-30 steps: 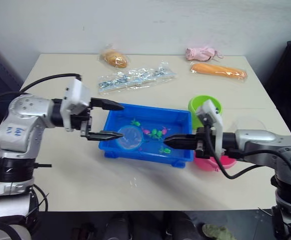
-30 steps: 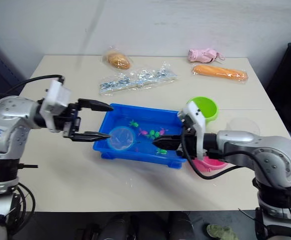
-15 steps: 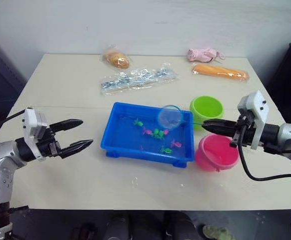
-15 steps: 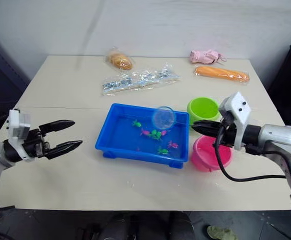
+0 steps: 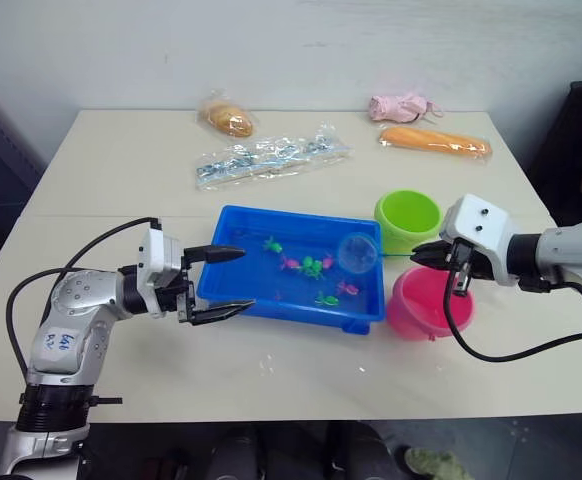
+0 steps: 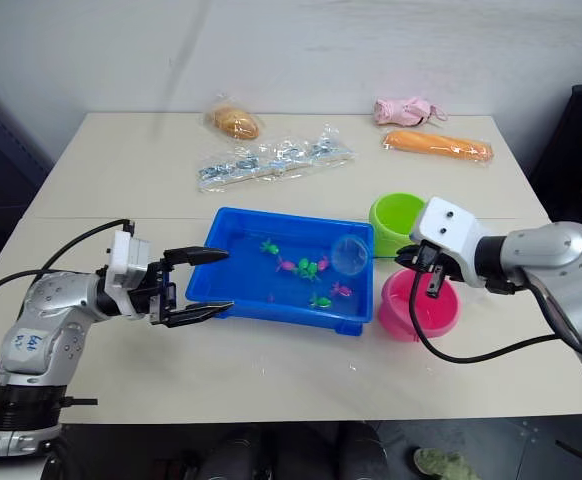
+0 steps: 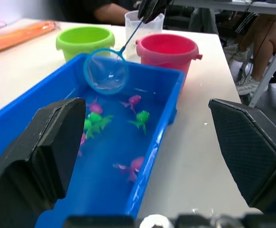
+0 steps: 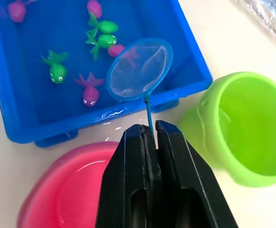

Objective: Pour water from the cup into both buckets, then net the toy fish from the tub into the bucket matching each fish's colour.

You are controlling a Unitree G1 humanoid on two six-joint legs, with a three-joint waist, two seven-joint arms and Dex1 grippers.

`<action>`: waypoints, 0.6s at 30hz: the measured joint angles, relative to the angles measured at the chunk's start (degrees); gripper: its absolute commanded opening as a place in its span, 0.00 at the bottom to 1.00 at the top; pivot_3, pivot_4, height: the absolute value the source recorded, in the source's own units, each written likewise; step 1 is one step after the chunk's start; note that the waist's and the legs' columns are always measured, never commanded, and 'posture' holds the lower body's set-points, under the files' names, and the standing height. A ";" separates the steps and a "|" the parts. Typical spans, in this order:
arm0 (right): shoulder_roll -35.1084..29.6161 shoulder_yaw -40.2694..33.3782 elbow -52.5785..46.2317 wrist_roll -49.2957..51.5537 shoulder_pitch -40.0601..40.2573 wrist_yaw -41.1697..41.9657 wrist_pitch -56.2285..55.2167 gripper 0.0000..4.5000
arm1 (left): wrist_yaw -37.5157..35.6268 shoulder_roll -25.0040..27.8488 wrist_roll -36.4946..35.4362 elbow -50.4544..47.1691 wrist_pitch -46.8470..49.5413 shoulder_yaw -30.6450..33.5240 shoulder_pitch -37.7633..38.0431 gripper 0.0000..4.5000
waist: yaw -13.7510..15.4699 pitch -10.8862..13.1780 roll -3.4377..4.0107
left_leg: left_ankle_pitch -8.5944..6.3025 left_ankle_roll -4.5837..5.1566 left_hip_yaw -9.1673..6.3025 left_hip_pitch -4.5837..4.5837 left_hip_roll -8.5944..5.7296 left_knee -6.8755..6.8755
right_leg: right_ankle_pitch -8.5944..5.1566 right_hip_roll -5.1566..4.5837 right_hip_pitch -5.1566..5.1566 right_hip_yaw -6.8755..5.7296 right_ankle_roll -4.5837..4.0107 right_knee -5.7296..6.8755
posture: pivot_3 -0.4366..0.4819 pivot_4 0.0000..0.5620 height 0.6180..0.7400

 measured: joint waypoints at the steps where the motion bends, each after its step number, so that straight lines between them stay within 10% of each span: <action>1: -0.54 1.85 0.42 -2.11 -1.34 1.47 -1.66 0.00 | 0.01 -0.75 0.22 0.63 -0.89 -0.64 -0.06 0.99 | -0.28 0.00 0.00 | 0.00 0.00 0.00 0.00 0.00 0.00 | 0.00 0.00 0.00 -0.01 0.00 -0.01 | 0.48 0.27 1.00; 18: 1.84 11.50 5.54 -18.66 -10.62 12.07 -12.05 0.00 | 1.62 -2.58 1.03 1.30 -3.56 -3.73 0.24 0.99 | -0.29 0.00 0.00 | 0.02 0.04 -0.07 -0.03 -0.01 0.03 | 0.02 -0.12 0.03 -0.07 0.03 -0.01 | 0.48 0.27 1.00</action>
